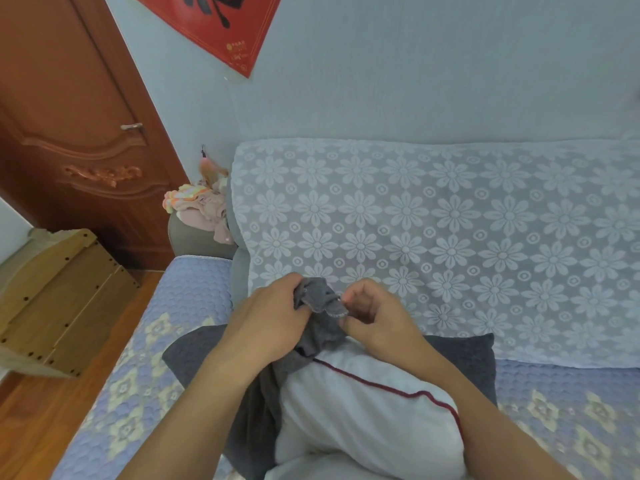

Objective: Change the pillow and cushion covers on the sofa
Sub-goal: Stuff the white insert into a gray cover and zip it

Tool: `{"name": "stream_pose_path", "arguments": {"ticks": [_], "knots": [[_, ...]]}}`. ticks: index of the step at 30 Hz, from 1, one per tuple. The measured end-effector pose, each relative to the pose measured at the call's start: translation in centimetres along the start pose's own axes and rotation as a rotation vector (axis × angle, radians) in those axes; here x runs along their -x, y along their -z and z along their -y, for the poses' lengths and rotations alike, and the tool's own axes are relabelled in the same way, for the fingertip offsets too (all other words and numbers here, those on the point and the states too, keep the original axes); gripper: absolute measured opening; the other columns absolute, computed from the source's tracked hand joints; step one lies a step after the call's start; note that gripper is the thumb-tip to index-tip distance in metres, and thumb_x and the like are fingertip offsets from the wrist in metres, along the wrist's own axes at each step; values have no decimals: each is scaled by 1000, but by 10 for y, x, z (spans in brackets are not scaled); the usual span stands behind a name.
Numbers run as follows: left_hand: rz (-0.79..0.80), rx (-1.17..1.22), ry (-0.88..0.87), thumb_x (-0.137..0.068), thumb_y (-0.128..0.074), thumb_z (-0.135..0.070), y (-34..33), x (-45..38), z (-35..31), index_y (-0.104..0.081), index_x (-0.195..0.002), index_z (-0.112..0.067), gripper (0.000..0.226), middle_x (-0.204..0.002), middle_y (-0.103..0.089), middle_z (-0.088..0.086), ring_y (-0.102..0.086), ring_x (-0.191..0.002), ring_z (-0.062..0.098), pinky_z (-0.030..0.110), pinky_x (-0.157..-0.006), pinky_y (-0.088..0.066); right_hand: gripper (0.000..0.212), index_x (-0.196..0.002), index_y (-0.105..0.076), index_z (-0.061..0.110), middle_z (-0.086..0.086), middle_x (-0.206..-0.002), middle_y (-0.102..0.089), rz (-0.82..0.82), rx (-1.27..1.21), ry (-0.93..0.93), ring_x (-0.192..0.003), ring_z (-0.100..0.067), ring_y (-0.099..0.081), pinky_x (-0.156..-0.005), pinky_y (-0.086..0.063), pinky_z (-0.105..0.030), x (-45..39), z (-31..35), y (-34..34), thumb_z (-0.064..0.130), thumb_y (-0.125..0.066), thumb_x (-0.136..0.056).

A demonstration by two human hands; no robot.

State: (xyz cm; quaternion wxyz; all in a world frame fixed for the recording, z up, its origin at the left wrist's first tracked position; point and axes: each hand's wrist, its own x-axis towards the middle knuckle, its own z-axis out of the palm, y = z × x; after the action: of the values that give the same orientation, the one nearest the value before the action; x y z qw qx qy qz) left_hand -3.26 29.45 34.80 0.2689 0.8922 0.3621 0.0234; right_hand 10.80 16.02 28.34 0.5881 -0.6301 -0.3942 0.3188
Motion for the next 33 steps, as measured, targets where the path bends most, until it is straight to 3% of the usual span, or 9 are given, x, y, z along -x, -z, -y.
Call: {"name": "stream_pose_path", "arguments": {"ticks": [3,7,12,16,21,25,28,31,33], "knots": [[74,553,71,-95,-68,-34,2,9,-14,-56,-125,-42,33,-107,-72,-5,-70,-97,15,38,-92,-55,25,-104,-62,24,-4,-99,-70,-69,33,27,-86,-29,-68,-78,-55,-46,-1,0,1,8,-69,-88],[136,1280,260,-98,-46,10,-3,23,-12,-60,-124,-13,38,-97,-75,21,-73,-80,28,38,-71,-61,22,-87,-70,25,-4,-87,-72,-120,61,-2,-77,-22,-69,-74,-55,-41,-4,-2,9,3,-72,-88],[148,1107,167,-90,-42,26,-16,28,-7,-56,-131,-27,69,-104,-76,19,-74,-93,30,41,-80,-59,16,-96,-73,8,-4,-90,-74,3,-29,-96,-80,-15,-66,-76,-52,-27,4,2,7,-1,-59,-96],[124,1031,62,-94,-63,-3,-24,37,-19,-67,-120,-36,43,-120,-73,1,-69,-110,14,35,-100,-52,8,-90,-69,-7,-12,-90,-60,15,-69,-92,-79,-15,-59,-75,-49,-27,11,5,8,-2,-63,-92],[162,643,-156,-96,-67,-34,-41,29,-24,-48,-132,-67,52,-147,-47,-18,-42,-136,-6,27,-117,-32,16,-88,-71,3,-19,-84,-60,15,-382,-168,-80,-28,-55,-76,-46,-36,19,8,15,15,-72,-78],[85,431,-199,-95,-67,-34,-43,19,-17,-64,-107,-48,19,-104,-66,-14,-60,-102,2,25,-91,-46,23,-110,-65,5,-9,-79,-66,-11,-534,-161,-72,-19,-65,-71,-55,-28,24,9,24,4,-66,-87],[67,412,-162,-95,-67,-37,-40,15,-20,-61,-82,-24,20,-68,-56,-3,-53,-64,6,19,-61,-41,37,-121,-62,6,-16,-109,-72,-48,-434,-102,-105,-31,-69,-97,-52,-43,34,14,38,24,-68,-90],[-2,634,-36,-97,-64,-39,-37,14,-15,-61,-74,-12,35,-64,-50,-2,-49,-62,8,25,-64,-38,63,-122,-67,10,-16,-131,-64,-28,-307,11,-130,-32,-55,-111,-39,-44,59,24,69,60,-67,-85],[3,776,7,-98,-63,-36,-35,15,-10,-67,-76,-13,32,-72,-62,0,-57,-72,14,32,-73,-42,62,-127,-67,19,-4,-142,-58,114,-102,38,-140,-22,-45,-113,-34,-37,78,34,86,62,-67,-83]]}}
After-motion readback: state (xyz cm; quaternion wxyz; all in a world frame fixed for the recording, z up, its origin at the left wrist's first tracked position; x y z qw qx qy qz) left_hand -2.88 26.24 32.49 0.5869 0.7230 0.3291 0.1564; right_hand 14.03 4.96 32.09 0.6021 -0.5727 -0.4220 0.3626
